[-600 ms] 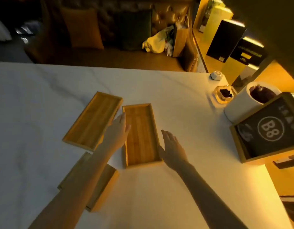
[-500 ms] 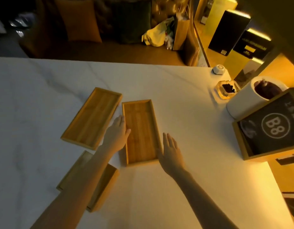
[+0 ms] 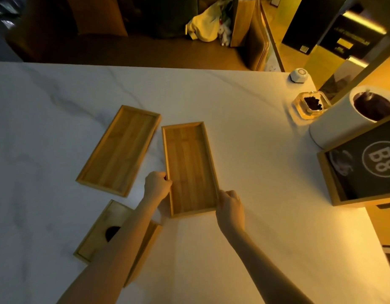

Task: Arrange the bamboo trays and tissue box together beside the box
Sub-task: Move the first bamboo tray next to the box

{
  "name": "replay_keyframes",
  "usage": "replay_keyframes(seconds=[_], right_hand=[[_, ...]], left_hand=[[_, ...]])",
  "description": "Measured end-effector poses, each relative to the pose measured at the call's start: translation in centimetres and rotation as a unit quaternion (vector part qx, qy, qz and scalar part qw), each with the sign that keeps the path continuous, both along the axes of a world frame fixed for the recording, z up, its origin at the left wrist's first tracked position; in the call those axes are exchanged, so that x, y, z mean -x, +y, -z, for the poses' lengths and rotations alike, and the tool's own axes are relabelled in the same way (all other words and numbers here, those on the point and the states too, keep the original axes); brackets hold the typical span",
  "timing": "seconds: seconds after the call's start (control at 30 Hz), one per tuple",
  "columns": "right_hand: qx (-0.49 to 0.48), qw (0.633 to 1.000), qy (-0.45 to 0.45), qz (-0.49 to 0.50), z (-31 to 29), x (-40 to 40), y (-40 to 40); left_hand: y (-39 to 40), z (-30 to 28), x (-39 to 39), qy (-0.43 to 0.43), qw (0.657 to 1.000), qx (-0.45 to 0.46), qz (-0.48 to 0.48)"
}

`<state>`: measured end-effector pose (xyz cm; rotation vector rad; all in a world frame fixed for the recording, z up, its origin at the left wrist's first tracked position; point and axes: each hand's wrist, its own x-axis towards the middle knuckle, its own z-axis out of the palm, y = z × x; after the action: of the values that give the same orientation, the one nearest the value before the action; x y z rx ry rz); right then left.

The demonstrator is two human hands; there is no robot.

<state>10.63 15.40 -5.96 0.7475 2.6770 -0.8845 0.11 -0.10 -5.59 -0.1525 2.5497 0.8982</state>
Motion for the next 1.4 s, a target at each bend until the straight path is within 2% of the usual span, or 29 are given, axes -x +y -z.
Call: replay_keyframes(seconds=[0.13, 0.27, 0.37, 0.6, 0.9, 1.17, 1.4], right_hand=[[0.029, 1.000, -0.006, 0.003, -0.3, 0.2, 0.3], [0.198, 0.977, -0.004, 0.078, -1.5, 0.5, 0.9], [0.242, 0.967, 0.013, 0.075, -2.6, 0.4, 1.3], [0.230, 0.968, 0.086, 0.055, -5.1, -0.8, 3.3], [0.186, 0.967, 0.158, 0.069, -7.8, -3.1, 8.8], [0.165, 0.968, 0.161, 0.097, -7.8, -5.3, 15.0], [0.143, 0.972, 0.141, 0.119, -6.6, -7.0, 19.1]], left_hand=[[-0.7, -0.8, -0.2, -0.060, 0.992, -0.103, -0.040], [-1.4, -1.8, -0.3, -0.096, 0.983, -0.152, -0.041], [-1.6, -3.1, -0.4, -0.128, 0.975, -0.173, -0.050], [-0.2, -6.2, -1.4, -0.114, 0.961, -0.247, -0.052], [6.3, -9.5, -3.5, -0.030, 0.966, -0.250, -0.057], [13.4, -10.1, -4.8, -0.025, 0.971, -0.238, -0.025], [18.9, -8.2, -5.0, -0.056, 0.976, -0.208, 0.014]])
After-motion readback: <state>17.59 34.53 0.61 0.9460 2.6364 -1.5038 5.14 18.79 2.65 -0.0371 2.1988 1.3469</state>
